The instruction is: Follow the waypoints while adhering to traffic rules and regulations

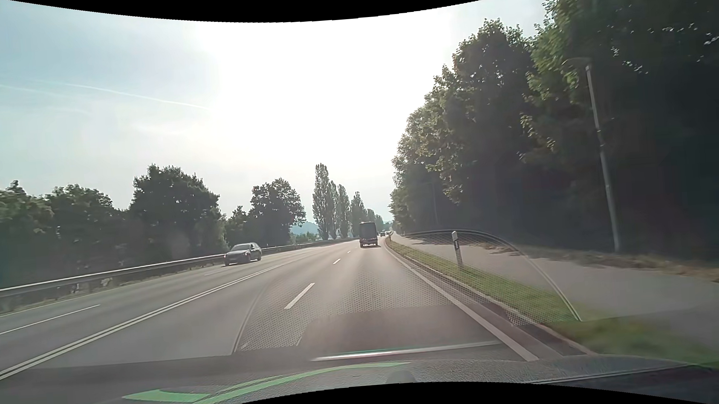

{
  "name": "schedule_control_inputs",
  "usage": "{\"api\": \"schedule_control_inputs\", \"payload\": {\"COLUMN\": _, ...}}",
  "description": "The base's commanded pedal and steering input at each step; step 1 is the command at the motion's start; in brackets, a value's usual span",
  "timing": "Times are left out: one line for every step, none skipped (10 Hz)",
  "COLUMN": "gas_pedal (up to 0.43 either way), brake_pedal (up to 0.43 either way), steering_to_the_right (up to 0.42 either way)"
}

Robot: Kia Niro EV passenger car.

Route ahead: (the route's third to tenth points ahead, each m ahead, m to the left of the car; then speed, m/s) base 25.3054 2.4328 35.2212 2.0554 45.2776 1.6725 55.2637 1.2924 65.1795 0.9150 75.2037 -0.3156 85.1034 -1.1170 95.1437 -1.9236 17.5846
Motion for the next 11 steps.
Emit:
{"api": "schedule_control_inputs", "payload": {"gas_pedal": 0.118, "brake_pedal": 0.0, "steering_to_the_right": 0.006}}
{"api": "schedule_control_inputs", "payload": {"gas_pedal": 0.118, "brake_pedal": 0.0, "steering_to_the_right": 0.006}}
{"api": "schedule_control_inputs", "payload": {"gas_pedal": 0.118, "brake_pedal": 0.0, "steering_to_the_right": 0.006}}
{"api": "schedule_control_inputs", "payload": {"gas_pedal": 0.118, "brake_pedal": 0.0, "steering_to_the_right": 0.005}}
{"api": "schedule_control_inputs", "payload": {"gas_pedal": 0.118, "brake_pedal": 0.0, "steering_to_the_right": 0.006}}
{"api": "schedule_control_inputs", "payload": {"gas_pedal": 0.118, "brake_pedal": 0.0, "steering_to_the_right": 0.006}}
{"api": "schedule_control_inputs", "payload": {"gas_pedal": 0.118, "brake_pedal": 0.0, "steering_to_the_right": 0.006}}
{"api": "schedule_control_inputs", "payload": {"gas_pedal": 0.118, "brake_pedal": 0.0, "steering_to_the_right": 0.006}}
{"api": "schedule_control_inputs", "payload": {"gas_pedal": 0.118, "brake_pedal": 0.0, "steering_to_the_right": 0.006}}
{"api": "schedule_control_inputs", "payload": {"gas_pedal": 0.118, "brake_pedal": 0.0, "steering_to_the_right": 0.005}}
{"api": "schedule_control_inputs", "payload": {"gas_pedal": 0.118, "brake_pedal": 0.0, "steering_to_the_right": 0.004}}
